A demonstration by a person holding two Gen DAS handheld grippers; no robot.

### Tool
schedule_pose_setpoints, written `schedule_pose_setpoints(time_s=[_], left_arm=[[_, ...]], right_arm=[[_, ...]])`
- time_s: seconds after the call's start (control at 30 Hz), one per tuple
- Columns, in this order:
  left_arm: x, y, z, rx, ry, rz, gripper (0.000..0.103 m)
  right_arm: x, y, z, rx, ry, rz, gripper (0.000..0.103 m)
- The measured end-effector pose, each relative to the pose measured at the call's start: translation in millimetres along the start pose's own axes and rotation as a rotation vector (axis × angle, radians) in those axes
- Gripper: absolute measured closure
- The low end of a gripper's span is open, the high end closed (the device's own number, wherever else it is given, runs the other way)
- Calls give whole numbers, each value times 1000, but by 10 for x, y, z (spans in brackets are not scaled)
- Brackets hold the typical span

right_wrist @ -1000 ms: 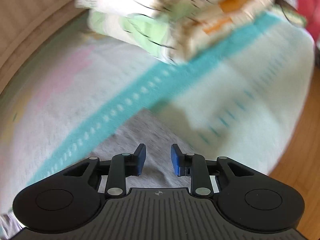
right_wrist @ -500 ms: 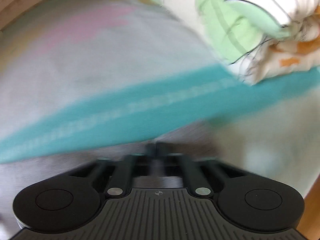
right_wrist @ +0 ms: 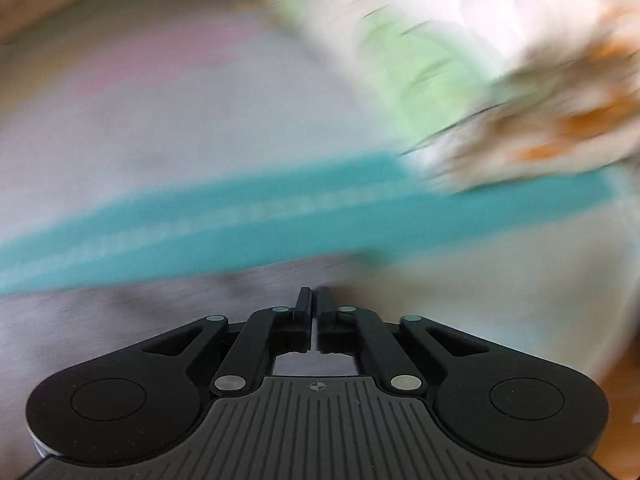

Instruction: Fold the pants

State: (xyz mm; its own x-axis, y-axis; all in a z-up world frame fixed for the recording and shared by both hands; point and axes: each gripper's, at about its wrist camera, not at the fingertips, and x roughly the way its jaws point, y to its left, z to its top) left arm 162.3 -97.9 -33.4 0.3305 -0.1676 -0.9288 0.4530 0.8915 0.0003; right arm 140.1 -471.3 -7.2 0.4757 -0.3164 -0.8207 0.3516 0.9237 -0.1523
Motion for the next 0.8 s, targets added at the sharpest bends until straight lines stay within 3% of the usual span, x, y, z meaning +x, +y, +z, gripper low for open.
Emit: schedule_pose_setpoints(time_s=[0.1,0.13,0.17,0.23,0.27,0.3,0.37,0.43,0.47,0.8], left_arm=[[3,18,-3,-4,0,0,30],[7,15,-3,-2,-1,4,29],[2,12,-7,1,-3,7,28],[-3,5,-15,4,-7,11,28],[-7,2,-20,6,-9,13,28],[-10,1,-22,8,-11,15,28],[-13,8,-23,9,-11,13,28],[-12,24,-22,5,-10,7,27],[-11,28,-24,4,-11,7,26],[-4,5,-37,10,-22,35,21]], right_arm=[[-75,-170,-81,85,84,323,97],[-56,-199,-131,92,117,360,97],[-6,-200,-179,76,143,291,97],[132,-220,-278,6,187,-6,96],[168,-302,-318,11,192,-90,95],[165,-447,-348,71,190,-83,95],[80,-802,-419,299,178,64,89],[20,-1037,-506,500,173,171,63],[13,-1124,-564,561,170,205,60],[-24,-1229,-787,813,243,357,51]])
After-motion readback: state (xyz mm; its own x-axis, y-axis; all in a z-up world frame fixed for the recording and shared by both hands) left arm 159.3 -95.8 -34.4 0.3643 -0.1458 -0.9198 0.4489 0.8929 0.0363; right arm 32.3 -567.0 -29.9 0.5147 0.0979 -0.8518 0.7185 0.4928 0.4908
